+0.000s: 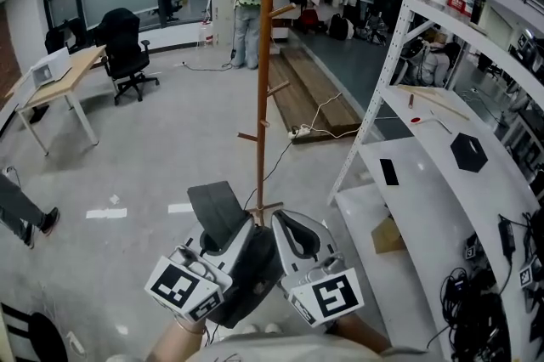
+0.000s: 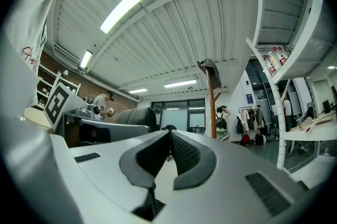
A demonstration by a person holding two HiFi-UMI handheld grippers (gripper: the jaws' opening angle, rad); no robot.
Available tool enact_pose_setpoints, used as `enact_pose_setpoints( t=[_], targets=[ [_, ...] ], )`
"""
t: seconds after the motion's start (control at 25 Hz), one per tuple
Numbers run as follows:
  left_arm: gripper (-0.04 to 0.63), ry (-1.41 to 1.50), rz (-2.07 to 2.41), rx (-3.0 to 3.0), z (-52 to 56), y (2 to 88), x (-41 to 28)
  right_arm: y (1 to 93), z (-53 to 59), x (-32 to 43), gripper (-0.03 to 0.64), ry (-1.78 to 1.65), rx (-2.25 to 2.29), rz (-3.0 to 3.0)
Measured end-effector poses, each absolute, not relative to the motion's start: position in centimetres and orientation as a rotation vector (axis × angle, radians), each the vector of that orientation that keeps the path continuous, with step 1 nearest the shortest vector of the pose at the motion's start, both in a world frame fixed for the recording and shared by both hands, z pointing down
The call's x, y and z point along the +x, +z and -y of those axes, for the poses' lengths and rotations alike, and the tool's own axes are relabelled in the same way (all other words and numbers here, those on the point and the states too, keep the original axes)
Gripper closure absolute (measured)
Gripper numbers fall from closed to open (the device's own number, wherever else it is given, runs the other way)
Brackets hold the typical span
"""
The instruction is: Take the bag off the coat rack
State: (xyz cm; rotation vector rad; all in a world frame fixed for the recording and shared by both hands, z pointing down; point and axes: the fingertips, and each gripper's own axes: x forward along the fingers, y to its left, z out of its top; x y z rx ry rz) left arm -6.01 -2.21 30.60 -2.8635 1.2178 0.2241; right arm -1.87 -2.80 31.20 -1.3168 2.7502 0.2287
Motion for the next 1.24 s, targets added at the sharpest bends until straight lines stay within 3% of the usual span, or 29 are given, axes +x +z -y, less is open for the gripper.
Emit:
enact_pose_setpoints(
  t=[1.24],
  targets=[
    [0.561,0.229,-1.182,-2.914,0.4,31.2,-3.5,31.7,1.5,-1.0,0.598,0.245,-1.316,-2.769]
  ],
)
